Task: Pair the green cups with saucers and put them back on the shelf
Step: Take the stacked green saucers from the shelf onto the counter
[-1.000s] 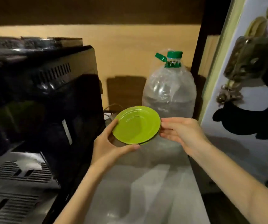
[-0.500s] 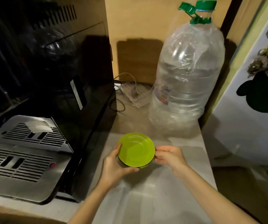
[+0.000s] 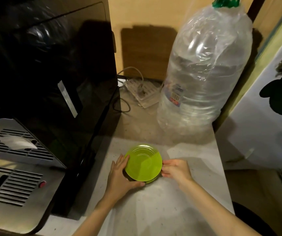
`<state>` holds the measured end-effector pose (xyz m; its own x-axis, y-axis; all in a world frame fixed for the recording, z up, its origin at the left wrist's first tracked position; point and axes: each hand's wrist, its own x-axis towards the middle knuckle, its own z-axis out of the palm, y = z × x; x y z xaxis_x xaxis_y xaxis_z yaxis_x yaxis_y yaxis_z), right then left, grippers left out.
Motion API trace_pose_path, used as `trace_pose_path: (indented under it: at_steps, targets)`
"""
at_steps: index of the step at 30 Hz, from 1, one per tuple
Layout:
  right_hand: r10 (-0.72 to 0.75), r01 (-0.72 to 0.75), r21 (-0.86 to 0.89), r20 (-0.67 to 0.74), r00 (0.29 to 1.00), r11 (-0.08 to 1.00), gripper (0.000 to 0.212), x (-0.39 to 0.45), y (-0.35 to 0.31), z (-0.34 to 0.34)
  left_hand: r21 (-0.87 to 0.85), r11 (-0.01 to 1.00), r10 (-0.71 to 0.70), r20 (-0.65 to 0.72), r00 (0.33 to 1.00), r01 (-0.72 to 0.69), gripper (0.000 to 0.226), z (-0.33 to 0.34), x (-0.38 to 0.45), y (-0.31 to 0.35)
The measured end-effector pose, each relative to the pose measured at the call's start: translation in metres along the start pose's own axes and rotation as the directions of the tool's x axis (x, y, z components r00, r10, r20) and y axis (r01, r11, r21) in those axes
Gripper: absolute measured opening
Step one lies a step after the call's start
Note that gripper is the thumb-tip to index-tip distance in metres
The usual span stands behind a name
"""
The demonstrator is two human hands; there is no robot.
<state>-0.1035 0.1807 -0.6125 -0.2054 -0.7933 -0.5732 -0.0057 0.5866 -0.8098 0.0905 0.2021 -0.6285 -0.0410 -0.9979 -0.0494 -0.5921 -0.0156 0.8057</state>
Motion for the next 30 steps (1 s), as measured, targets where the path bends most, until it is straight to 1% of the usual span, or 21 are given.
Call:
trace_pose_path:
  at_steps: [3,6,9,11,14,17,20,22,24,25,26,28,30]
  targets:
    - [0.004,-0.004,-0.07,0.006,1.0,0.998,0.026,0.003,0.002,0.001,0.001,1.0,0.009,0.009,1.0,-0.009,0.14,0.0,-0.003,-0.002]
    - [-0.02,0.02,-0.169,-0.002,1.0,0.985,0.025,0.002,0.004,0.002,0.024,1.0,0.0,0.028,1.0,-0.001,0.133,0.0,-0.006,0.0]
    - [-0.061,0.056,-0.247,-0.015,0.998,0.967,0.022,0.001,0.005,0.002,0.041,0.999,0.014,0.056,0.998,-0.016,0.136,-0.001,-0.009,-0.003]
    - [-0.093,0.083,-0.292,-0.019,0.996,0.953,0.02,0.0,0.004,0.002,0.052,0.998,0.028,0.069,0.997,-0.031,0.133,-0.001,-0.009,-0.005]
    - [-0.164,0.148,-0.402,-0.007,0.986,0.904,0.017,-0.002,0.003,0.002,0.07,0.997,0.017,0.112,0.994,-0.025,0.132,-0.002,-0.009,-0.007]
    - [-0.219,0.21,-0.486,0.037,0.975,0.848,0.021,-0.001,0.003,-0.001,0.133,0.991,-0.008,0.177,0.984,-0.016,0.134,-0.004,-0.011,-0.005]
    - [-0.22,0.224,-0.534,0.073,0.973,0.815,0.033,0.001,-0.005,-0.011,0.162,0.987,-0.018,0.207,0.978,-0.016,0.131,-0.009,-0.009,0.013]
    - [-0.236,0.25,-0.537,0.095,0.967,0.806,0.035,-0.001,-0.021,-0.02,0.134,0.989,0.032,0.237,0.971,-0.065,0.124,-0.017,0.0,0.04]
    - [-0.258,0.286,-0.505,0.126,0.958,0.814,0.026,-0.011,-0.045,-0.031,0.132,0.984,0.07,0.328,0.942,-0.119,0.101,-0.026,0.015,0.073]
    - [-0.28,0.316,-0.488,0.148,0.948,0.814,0.02,-0.019,-0.06,-0.038,0.128,0.981,0.087,0.394,0.915,-0.149,0.089,-0.032,0.023,0.091]
    - [-0.306,0.353,-0.471,0.176,0.936,0.808,0.019,-0.029,-0.077,-0.047,0.11,0.979,0.102,0.458,0.883,-0.17,0.079,-0.037,0.03,0.11]
    - [-0.375,0.447,-0.437,0.244,0.894,0.781,0.021,-0.054,-0.112,-0.067,0.04,0.978,0.152,0.543,0.826,-0.206,0.069,-0.048,0.042,0.148]
    - [-0.455,0.534,-0.445,0.279,0.846,0.719,0.021,-0.081,-0.149,-0.088,-0.008,0.965,0.223,0.552,0.803,-0.262,0.062,-0.058,0.051,0.188]
